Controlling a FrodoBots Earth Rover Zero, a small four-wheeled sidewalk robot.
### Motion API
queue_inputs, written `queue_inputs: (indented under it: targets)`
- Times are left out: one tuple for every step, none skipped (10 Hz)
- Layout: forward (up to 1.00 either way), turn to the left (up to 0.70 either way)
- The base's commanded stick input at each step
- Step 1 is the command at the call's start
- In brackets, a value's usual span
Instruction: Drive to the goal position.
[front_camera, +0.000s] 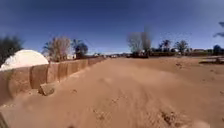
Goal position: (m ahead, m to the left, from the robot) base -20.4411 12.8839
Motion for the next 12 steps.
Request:
queue_inputs:
  targets:
    - [0.7,0.0]
    - [0.7,0.0]
    - [0.7,0.0]
    - [0.7,0.0]
    - [0.7,0.0]
    - [0.7,0.0]
    - [0.7,0.0]
    - [0.7,0.0]
    - [0.7,0.0]
    - [0.7,0.0]
    - [0.7,0.0]
    - [0.7,0.0]
